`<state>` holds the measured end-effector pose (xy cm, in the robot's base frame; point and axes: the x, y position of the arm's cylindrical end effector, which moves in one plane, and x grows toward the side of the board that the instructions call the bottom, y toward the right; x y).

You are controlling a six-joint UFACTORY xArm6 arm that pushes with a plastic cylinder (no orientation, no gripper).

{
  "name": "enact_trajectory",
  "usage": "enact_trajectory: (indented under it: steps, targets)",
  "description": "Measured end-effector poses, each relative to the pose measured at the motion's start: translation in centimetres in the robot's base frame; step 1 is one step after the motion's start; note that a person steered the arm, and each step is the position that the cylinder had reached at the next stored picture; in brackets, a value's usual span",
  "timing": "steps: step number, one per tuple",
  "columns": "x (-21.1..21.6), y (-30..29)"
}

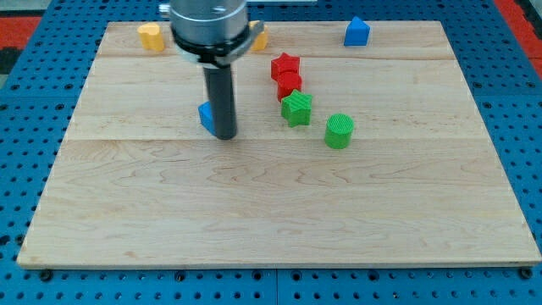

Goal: Slide the blue cube towards the center left

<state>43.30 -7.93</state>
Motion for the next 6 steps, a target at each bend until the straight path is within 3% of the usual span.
enact_trajectory:
  steps: [1,2,3,4,5,6]
  targets:
    - [0.0,-2.2]
    - [-0.5,8.0]
    - [-2.9,3.4]
    - [-3.0,-5.2]
    - [-3.1,-9.5]
    - [-4.9,-9.3]
